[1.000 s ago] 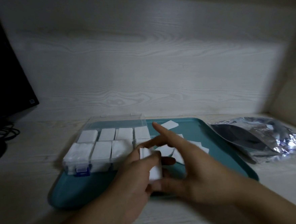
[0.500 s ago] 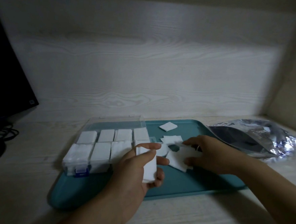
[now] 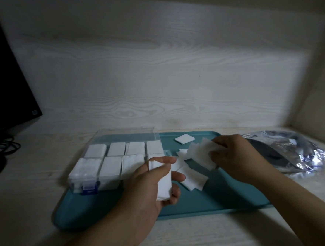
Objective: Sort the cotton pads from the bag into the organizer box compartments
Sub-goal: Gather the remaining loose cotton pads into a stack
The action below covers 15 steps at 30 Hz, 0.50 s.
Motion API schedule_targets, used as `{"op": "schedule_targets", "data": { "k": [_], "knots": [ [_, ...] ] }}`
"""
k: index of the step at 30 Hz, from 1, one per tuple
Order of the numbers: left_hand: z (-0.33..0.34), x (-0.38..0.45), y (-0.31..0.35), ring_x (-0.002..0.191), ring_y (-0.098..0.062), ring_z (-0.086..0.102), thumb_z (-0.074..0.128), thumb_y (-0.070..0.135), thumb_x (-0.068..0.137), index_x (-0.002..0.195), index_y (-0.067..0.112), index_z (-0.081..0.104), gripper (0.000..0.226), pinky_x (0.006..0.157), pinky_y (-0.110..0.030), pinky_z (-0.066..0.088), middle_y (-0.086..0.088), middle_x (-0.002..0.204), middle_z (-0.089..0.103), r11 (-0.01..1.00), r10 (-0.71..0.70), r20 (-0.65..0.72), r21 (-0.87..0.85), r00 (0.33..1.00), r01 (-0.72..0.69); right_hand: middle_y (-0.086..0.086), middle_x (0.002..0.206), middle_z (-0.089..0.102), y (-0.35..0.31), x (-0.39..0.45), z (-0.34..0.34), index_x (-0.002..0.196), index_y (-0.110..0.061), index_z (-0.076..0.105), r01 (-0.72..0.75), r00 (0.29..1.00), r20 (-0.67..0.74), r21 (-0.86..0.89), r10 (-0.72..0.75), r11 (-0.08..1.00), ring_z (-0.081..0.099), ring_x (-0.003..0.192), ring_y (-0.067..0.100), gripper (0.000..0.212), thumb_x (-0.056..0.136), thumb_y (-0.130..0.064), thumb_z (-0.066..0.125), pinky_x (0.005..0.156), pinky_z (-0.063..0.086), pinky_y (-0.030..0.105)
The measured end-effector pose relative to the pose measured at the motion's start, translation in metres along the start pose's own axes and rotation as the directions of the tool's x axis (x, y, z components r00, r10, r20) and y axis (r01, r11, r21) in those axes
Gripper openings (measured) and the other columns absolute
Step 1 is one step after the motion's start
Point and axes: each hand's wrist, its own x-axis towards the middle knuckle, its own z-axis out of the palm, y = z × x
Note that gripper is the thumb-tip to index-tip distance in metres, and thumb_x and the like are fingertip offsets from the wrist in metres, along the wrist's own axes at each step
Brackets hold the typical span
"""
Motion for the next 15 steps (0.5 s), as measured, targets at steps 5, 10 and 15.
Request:
{"op": "schedule_targets", "data": {
  "k": [5,10,15],
  "knots": [
    [0.002,-0.002,0.002,0.045,-0.02,0.05,0.05,0.011,0.099,0.105,0.007,0.064,0.016,0.04,-0.023,0.036,-0.017,0.069,0.067,0.996,0.084,-0.063,0.01,0.994,-0.084,0.018,0.074,0.07,-0.02,-0.01,-0.008,0.093,0.003,0.07,-0.174,0.984,0.14,0.674,0.108,0.718,0.062,0.061,0.02,0.011,0.088,0.004,0.06,0.054,0.05,0.024],
    [0.004,0.003,0.003,0.054,-0.022,0.059,0.051,0.04,0.096,0.103,0.008,0.065,0.035,0.049,-0.03,0.047,-0.015,0.074,0.069,0.972,0.206,-0.245,-0.064,0.947,-0.228,0.019,0.071,0.064,-0.051,-0.032,0.005,0.084,0.005,0.068,-0.353,0.926,0.378,0.85,0.014,0.391,0.06,0.058,0.02,0.013,0.087,0.003,0.055,0.049,0.047,0.024],
    [0.002,0.002,0.006,0.085,-0.027,0.074,0.044,0.064,0.08,0.103,0.029,0.069,0.049,0.077,-0.046,0.06,-0.007,0.096,0.076,0.973,0.221,-0.257,-0.011,0.941,-0.232,0.026,0.081,0.07,-0.068,-0.054,0.037,0.093,0.008,0.067,-0.421,0.894,0.449,0.834,0.006,0.358,0.067,0.065,0.026,0.011,0.089,0.0,0.06,0.051,0.051,0.026]
  ]
}}
